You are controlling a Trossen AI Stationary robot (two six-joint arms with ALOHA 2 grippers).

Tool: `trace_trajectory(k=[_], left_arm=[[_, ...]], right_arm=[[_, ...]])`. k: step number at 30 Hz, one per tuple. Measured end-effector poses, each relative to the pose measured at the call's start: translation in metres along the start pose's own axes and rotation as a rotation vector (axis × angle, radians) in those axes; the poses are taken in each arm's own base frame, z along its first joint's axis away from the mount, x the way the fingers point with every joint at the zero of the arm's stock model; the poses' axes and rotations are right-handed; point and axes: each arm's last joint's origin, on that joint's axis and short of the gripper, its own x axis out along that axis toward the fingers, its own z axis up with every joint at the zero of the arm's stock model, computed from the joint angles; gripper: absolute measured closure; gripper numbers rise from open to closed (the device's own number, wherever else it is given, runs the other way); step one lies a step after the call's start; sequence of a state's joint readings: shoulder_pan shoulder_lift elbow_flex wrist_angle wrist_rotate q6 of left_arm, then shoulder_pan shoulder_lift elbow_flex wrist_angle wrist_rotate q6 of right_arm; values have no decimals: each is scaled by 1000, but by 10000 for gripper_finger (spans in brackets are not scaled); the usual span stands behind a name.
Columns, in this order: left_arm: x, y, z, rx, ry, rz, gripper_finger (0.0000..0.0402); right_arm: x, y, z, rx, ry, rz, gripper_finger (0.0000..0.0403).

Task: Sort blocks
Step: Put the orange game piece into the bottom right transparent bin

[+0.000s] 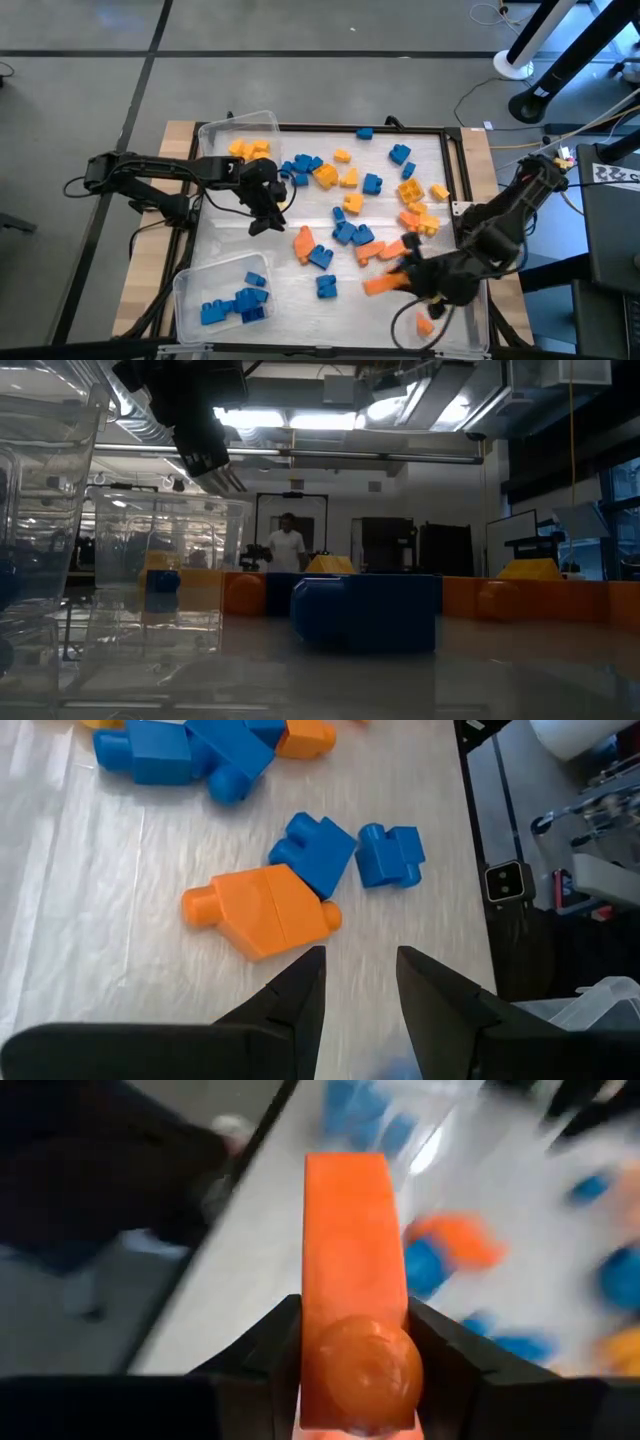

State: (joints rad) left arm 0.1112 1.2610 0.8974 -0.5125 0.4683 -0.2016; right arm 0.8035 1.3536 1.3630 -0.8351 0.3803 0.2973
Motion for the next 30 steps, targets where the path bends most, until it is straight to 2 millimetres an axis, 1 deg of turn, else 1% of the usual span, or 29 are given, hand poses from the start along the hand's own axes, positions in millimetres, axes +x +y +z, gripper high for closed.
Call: trace_trajectory(k=[3,7,11,14,18,21,24,30], left_arm=[[0,0,0,0,0,0,288],[0,0,0,1,0,0,288],[0,0,0,20,0,0,288],[0,0,0,22,0,0,288],[0,0,0,29,0,0,288],[0,0,0,30,0,1,288],[0,0,0,33,0,1,288],[0,0,0,62,0,2,288]], right_arm=[[-10,11,-13,168,111,84,259],[-20,27,-29,364,266,149,259],[-29,42,-41,525,348,150,259],[-35,49,-47,637,385,132,259],[-39,54,-52,727,430,118,258],[-40,53,-55,775,493,103,253],[-41,51,-58,802,552,83,242],[-37,53,-61,829,579,45,219]])
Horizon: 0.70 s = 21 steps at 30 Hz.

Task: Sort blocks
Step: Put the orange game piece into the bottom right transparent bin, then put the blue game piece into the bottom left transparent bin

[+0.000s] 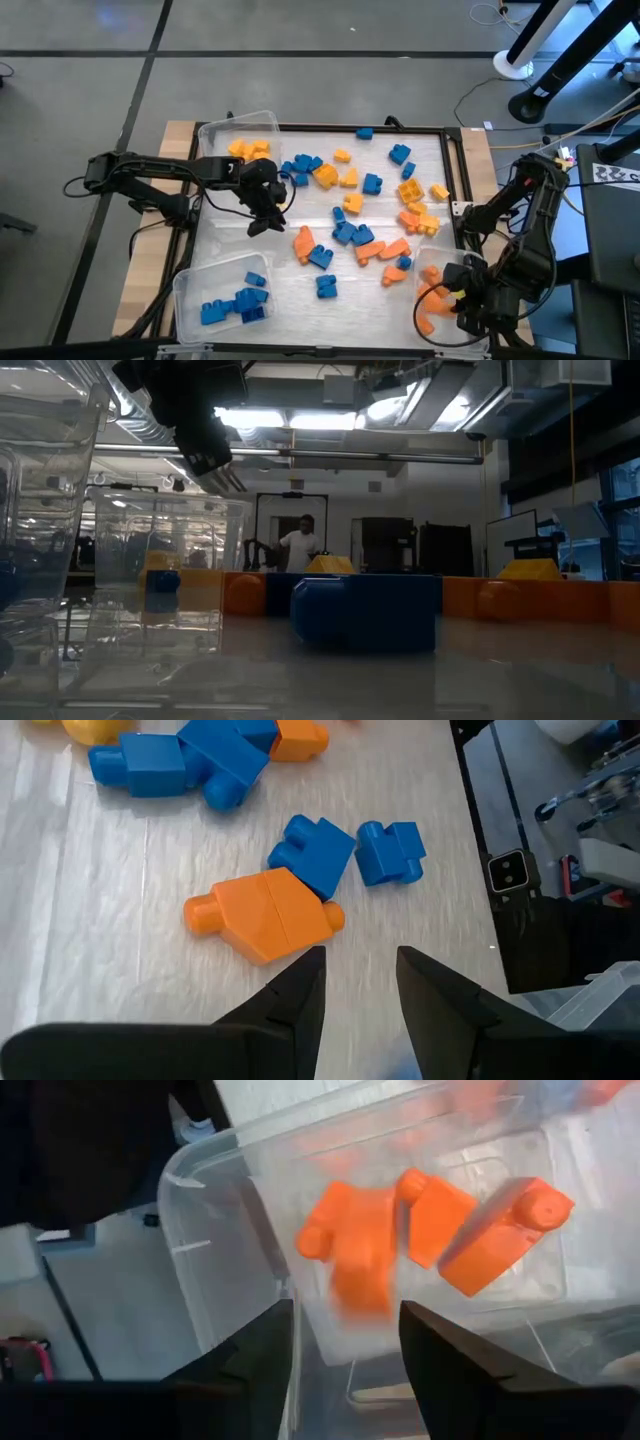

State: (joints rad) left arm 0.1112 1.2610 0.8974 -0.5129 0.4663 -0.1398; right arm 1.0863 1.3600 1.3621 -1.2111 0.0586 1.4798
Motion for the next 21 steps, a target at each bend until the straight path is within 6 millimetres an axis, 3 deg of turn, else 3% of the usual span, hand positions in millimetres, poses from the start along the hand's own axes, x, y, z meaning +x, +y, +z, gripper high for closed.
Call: trace_trajectory(k=[11,21], left_arm=[[0,0,0,41,0,3,288],[0,0,0,69,0,3,288]], right_arm=[[7,1,1,23,-17,-50,201],[0,-13,27,-20,-69,-108,228]])
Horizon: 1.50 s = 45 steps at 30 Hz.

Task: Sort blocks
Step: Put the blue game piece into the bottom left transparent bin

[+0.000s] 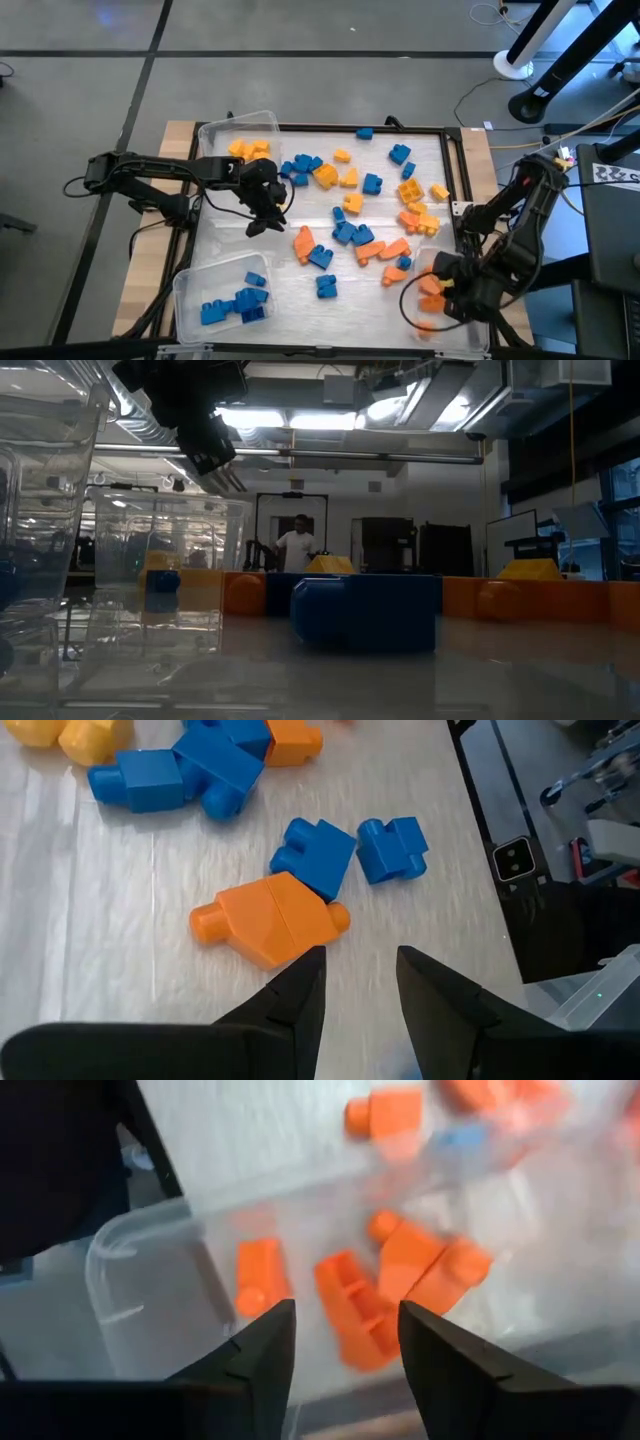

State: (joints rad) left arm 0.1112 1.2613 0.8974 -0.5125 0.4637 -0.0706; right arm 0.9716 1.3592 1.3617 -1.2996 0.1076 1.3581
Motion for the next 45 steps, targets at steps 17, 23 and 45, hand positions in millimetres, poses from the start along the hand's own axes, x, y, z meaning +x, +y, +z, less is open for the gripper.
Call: trace_trajectory(k=[17,23,45], left_arm=[[0,0,0,32,0,0,288],[0,0,0,36,0,3,288],[0,0,0,47,1,3,288]], right_arm=[[-22,-53,82,-269,-465,-327,237],[-12,-74,126,-281,-431,-434,237],[81,-192,248,-397,90,-340,237]])
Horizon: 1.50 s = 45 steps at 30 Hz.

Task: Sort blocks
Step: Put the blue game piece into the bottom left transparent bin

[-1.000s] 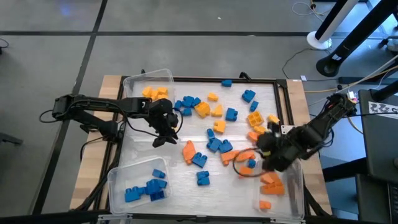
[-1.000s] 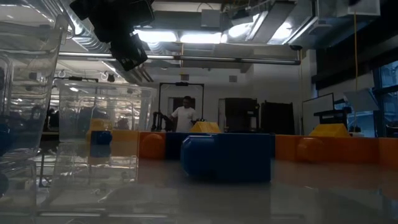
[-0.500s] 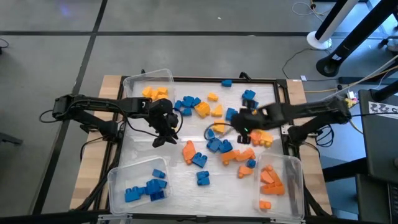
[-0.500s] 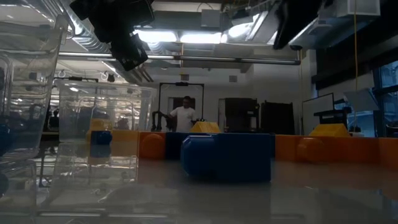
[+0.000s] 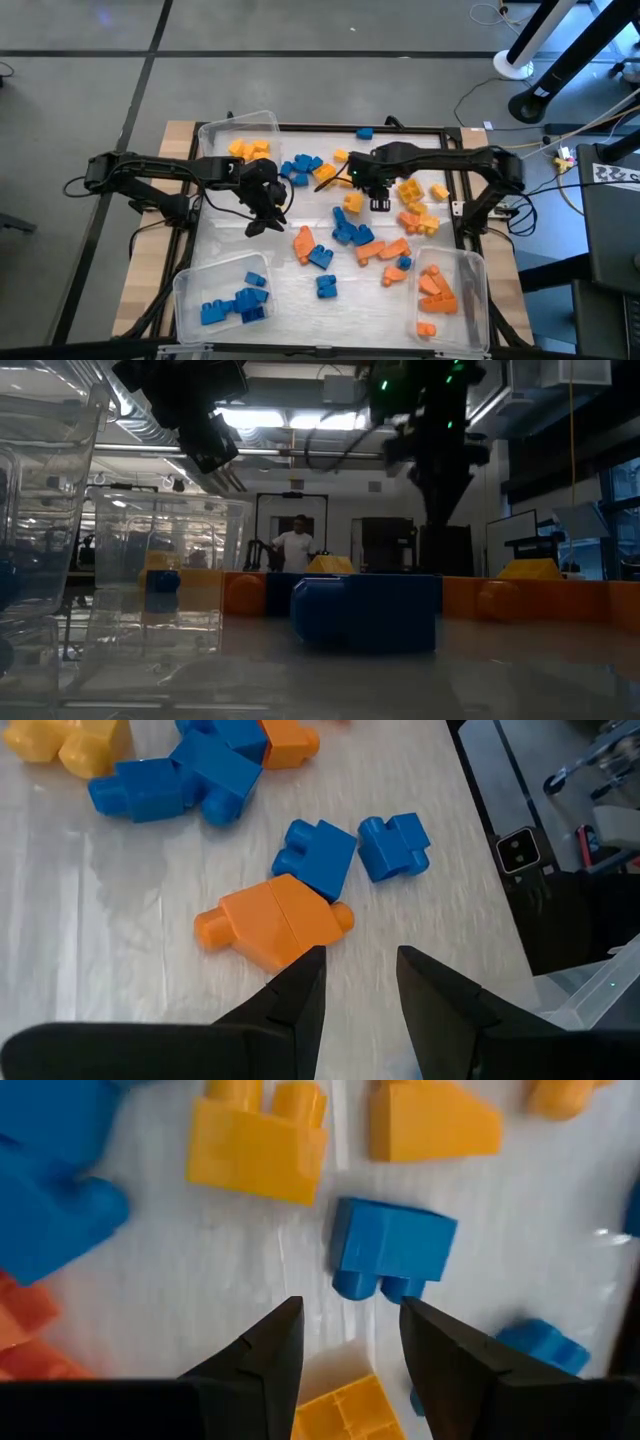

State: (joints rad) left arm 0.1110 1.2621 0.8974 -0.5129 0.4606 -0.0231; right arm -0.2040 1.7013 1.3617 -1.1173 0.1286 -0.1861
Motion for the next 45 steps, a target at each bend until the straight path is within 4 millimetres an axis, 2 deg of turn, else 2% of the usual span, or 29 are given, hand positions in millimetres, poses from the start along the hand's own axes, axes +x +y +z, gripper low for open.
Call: trace_trajectory(k=[7,12,24,35,45], left_arm=[[0,0,0,33,0,0,288],[0,0,0,50,1,0,288],[1,-3,0,57,5,-7,288],[6,-14,-2,90,24,-38,288],[7,-17,-2,100,27,-46,288]], right_arm=[[41,-6,10,9,129,31,237],[59,-6,12,7,192,45,237],[67,-21,9,88,203,37,237],[89,-13,-4,108,224,70,237],[98,-14,3,145,108,33,237]])
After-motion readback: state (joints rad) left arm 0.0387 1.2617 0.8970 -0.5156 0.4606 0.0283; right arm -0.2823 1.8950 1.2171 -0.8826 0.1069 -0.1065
